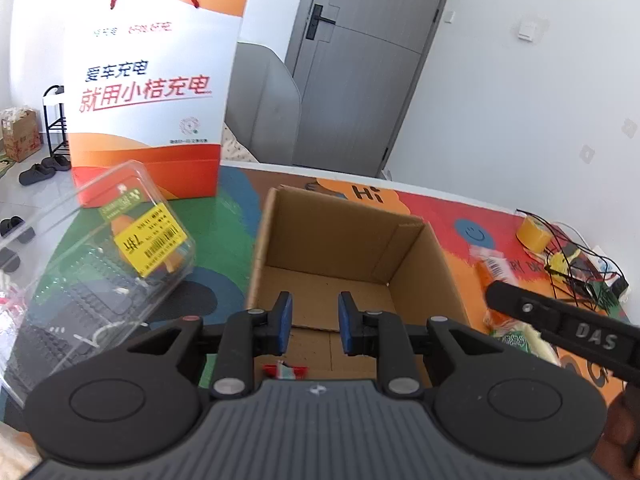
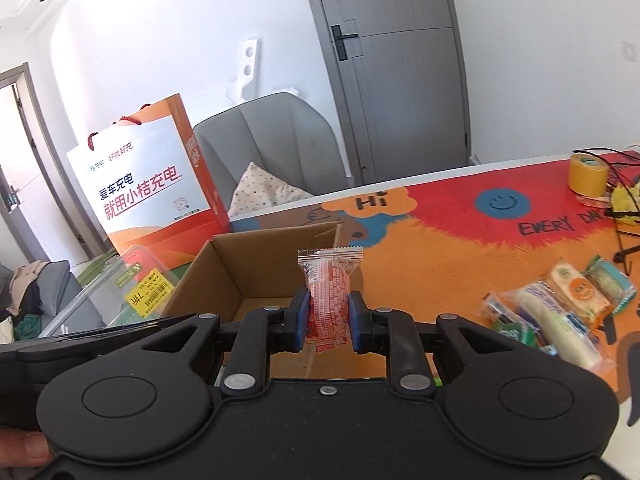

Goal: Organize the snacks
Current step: 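Carry both packs over the cardboard box and open both tools to drop them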

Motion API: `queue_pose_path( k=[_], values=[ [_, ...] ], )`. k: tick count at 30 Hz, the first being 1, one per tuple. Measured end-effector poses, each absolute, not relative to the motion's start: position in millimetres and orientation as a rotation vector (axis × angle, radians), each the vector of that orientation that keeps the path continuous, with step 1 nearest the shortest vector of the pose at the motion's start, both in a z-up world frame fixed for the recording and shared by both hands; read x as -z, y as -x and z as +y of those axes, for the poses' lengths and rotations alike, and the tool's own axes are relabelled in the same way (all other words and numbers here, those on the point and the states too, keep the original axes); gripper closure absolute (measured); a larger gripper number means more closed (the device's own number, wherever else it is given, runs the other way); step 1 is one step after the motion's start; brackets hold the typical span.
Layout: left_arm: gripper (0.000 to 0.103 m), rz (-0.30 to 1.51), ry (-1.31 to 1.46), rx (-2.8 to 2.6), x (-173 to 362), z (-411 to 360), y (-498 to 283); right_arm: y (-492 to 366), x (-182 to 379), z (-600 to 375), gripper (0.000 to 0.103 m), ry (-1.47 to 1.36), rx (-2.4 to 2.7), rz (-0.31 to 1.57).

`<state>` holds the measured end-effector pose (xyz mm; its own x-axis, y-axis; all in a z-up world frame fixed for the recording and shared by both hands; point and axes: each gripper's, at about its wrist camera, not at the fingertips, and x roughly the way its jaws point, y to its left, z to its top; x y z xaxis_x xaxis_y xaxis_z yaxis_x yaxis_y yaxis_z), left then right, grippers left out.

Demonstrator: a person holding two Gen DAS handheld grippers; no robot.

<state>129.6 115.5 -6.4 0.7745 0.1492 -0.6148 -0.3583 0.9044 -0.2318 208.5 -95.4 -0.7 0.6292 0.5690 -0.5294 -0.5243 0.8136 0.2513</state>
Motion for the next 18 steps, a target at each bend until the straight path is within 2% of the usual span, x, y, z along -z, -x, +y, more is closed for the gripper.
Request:
queue_pose_path(
  k=[6, 14, 18],
  values=[
    [0.079, 0.628, 0.353, -0.304, -0.2, 121.9, -118.6, -212.6, 5.8, -75.8, 0.081, -0.073, -0.668, 0.654],
    [0.060, 0.660, 0.363, -0.319, 0.7, 128.8, -105.3, -211.8, 7.7, -49.1, 0.081, -0.038, -0.726, 0.683],
    [0.057, 0.674, 0.376, -0.336, 3.6, 133.4, -98.4, -209.1, 8.5, -39.8, 0.077, -0.014, -0.758, 0.695]
  ],
)
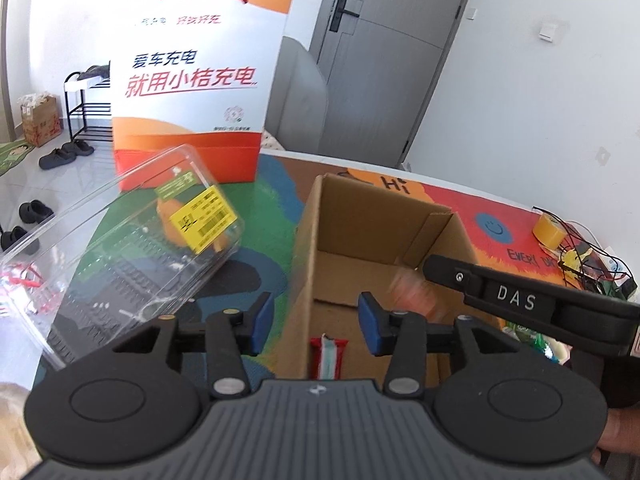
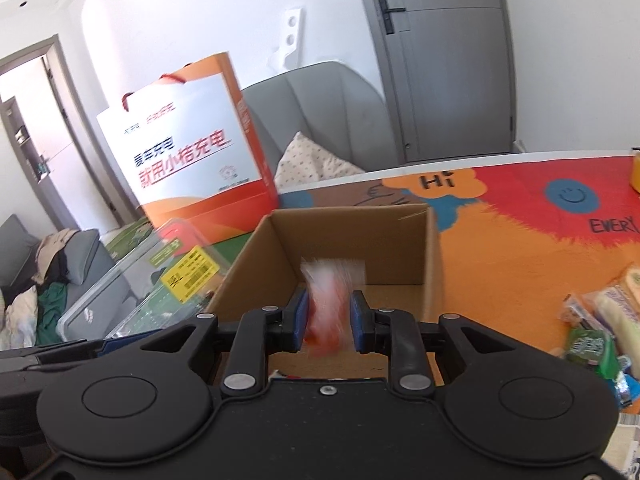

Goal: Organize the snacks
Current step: 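Carry both packs over the cardboard box and open both tools to drop them, then return both tools to the snack pile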

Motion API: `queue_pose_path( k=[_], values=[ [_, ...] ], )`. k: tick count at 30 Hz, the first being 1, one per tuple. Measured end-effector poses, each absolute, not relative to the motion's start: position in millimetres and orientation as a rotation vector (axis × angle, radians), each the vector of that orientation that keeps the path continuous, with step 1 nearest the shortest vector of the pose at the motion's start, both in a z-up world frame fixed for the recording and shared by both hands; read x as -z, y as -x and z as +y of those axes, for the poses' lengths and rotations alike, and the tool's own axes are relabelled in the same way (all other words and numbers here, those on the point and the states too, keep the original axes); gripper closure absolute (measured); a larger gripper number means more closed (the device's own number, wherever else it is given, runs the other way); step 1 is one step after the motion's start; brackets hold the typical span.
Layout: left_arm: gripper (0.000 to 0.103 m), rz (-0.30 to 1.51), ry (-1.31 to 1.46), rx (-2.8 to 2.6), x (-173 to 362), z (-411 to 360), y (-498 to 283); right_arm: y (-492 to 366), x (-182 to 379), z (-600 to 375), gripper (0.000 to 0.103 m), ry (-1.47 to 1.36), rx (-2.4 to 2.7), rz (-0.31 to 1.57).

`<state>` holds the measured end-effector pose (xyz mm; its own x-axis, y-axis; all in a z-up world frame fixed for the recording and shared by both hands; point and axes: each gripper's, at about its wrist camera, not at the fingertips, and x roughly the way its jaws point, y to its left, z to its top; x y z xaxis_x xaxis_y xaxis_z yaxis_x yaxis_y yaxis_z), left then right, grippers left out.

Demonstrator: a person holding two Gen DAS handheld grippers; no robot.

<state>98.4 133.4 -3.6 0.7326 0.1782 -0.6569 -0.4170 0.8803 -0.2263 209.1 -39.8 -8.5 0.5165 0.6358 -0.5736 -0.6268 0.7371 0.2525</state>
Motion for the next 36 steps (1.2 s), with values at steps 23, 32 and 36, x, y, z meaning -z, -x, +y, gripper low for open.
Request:
queue_pose_path(
  k=[23, 32, 36],
  values=[
    [0.017, 0.648, 0.355, -0.281, 2.4, 108.7, -92.0, -182.7, 3.8, -101.3, 0.015, -0.012, -0.577, 0.624],
    [0.016, 0.638, 0.343, -0.245, -1.9, 87.1, -91.7, -173.4, 4.7, -132.2, 0.006, -0.001, -0.513, 0.602],
    [0.016, 0.639, 0.326, -0.220, -3.4, 72.8, -95.8, -170.8, 6.8, -150.1, 0.005, -0.008, -0.481, 0.600]
  ],
)
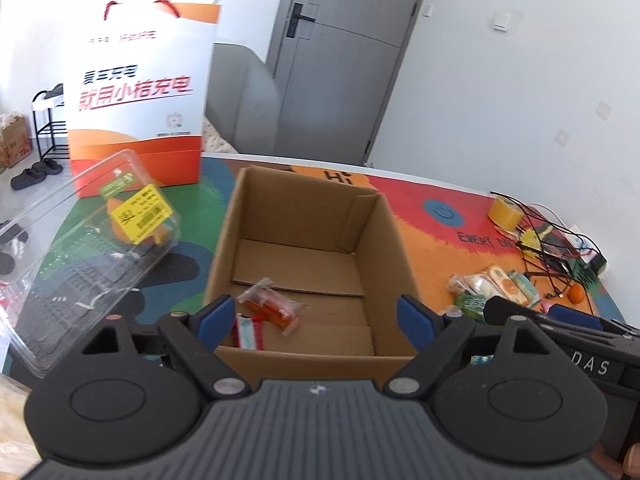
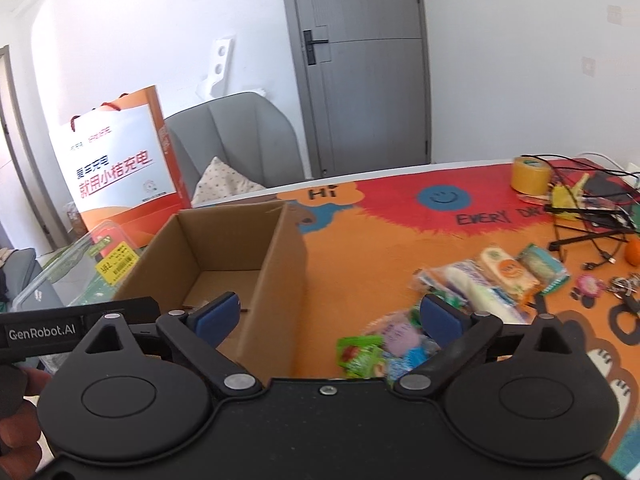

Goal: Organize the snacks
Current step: 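Return both tools to the snack pile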

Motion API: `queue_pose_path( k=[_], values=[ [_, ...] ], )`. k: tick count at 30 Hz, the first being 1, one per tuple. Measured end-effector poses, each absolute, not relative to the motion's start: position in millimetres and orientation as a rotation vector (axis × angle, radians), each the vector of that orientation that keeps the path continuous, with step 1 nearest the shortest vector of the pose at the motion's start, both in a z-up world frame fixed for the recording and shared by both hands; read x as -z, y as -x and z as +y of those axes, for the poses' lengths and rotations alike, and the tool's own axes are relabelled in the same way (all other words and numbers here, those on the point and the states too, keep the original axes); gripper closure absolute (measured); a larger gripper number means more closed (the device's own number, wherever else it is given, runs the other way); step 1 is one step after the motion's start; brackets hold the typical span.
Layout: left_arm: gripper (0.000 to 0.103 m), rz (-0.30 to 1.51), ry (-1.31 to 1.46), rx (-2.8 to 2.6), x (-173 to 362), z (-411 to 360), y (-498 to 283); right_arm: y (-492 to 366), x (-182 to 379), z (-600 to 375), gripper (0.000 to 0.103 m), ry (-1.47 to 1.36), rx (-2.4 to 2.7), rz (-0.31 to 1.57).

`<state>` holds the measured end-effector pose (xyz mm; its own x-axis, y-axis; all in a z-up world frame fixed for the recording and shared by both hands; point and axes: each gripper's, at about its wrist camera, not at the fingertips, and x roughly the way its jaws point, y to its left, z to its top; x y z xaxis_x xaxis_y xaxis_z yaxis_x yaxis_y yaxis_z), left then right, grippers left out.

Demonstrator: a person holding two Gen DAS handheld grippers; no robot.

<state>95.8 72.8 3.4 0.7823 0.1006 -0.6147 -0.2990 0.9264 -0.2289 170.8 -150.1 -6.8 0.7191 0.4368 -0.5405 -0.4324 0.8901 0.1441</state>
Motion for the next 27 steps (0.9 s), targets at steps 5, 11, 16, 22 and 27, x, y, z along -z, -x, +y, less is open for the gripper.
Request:
queue_pose_path(
  k=[5, 11, 16, 22, 27],
  values=[
    [0.016, 0.637, 0.307, -0.181, -4.6, 53.8, -101.1, -170.2, 12.4, -171.7, 0.003, 0.009, -0.421, 0.610],
    [0.016, 0.656, 0.283, -0.118, -1.4, 29.4, -107.6, -169.7, 21.3, -201.0, 0.002, 0.021, -0.353, 0.625],
    [0.016, 0.660, 0.254, -0.063, 1.2, 7.7, -113.0, -171.9, 29.3, -223.4, 0.002, 0.018, -0.306, 0.643],
    [0.016, 0.654, 0.235, -0.030, 5.4, -12.0, -121.0, -175.0, 35.8, -244.6, 0.002, 0.009, -0.266, 0.658],
    [0.019, 0.660, 0.224, 0.002, 10.0, -26.7, -129.3, -181.1, 42.6, -256.9, 0.002, 0.004, -0.241, 0.675]
  ],
)
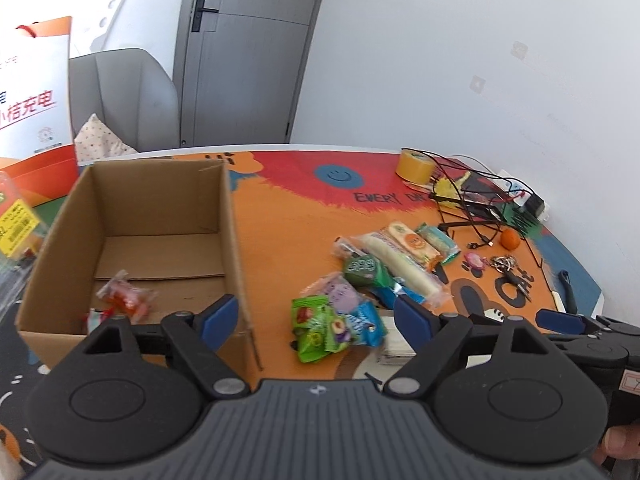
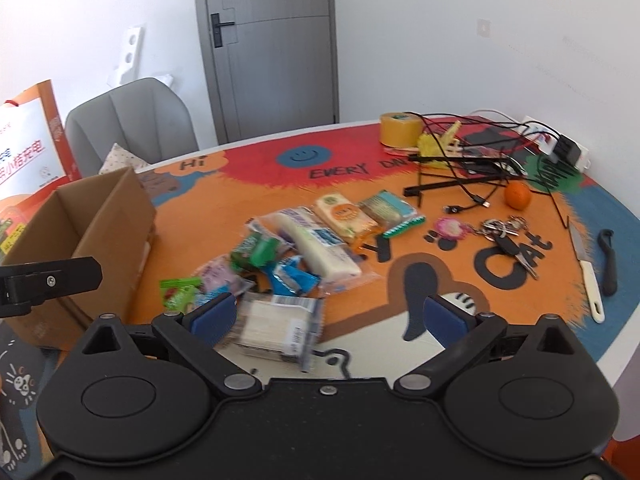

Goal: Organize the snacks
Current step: 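Return both tools to the snack pile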

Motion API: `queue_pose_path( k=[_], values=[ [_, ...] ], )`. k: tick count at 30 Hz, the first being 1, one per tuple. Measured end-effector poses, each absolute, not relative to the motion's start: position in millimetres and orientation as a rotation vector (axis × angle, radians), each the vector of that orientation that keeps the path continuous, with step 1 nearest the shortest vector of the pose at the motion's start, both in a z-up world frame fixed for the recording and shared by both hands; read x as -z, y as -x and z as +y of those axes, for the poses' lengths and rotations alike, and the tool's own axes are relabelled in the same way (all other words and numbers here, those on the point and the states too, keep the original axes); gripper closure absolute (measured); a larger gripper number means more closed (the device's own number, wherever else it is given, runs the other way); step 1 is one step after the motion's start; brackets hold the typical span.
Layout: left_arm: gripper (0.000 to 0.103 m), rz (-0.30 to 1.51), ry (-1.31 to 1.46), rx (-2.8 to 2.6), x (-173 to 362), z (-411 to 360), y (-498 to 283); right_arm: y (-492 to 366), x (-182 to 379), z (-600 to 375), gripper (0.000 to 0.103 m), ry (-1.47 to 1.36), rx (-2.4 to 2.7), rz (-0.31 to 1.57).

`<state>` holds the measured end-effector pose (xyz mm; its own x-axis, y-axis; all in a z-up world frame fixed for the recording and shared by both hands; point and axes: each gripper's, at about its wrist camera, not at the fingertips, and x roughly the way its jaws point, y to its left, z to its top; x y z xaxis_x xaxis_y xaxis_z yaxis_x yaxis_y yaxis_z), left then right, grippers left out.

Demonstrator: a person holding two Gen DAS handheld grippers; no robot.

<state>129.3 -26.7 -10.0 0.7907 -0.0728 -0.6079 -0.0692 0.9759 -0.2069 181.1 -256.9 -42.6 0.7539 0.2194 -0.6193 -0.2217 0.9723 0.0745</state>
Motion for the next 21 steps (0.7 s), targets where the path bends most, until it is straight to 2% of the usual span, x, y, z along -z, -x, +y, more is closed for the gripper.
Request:
queue_pose_path(
  k=[3, 5, 6, 14, 21],
  values=[
    [0.024, 0.653, 0.201, 0.016, 11.5, -35.9, -132.1, -183.8, 46.9, -263.1, 0.002, 0.001, -0.233, 0.688],
    [0.033, 0.670, 0.205, 0.032, 12.8, -40.5, -134.8, -186.8, 50.2, -266.2, 0.003, -0.003, -0.235, 0.701],
    [0.034, 0.673, 0.210, 0.043, 12.9, -42.3, -135.2, -188.4, 51.6, -268.1, 0.003, -0.008, -0.236, 0.708],
    [0.047, 0.757, 0.206, 0.063, 31.8, -57.0, -162.5, -211.6, 61.4, -284.3, 0.021, -0.071, -0.254, 0.782],
    [0.048, 0.839, 0.200, 0.049, 49.0, -57.9, -188.1, -232.2, 67.9, -277.7, 0.023, -0.026, -0.309, 0.860]
  ],
)
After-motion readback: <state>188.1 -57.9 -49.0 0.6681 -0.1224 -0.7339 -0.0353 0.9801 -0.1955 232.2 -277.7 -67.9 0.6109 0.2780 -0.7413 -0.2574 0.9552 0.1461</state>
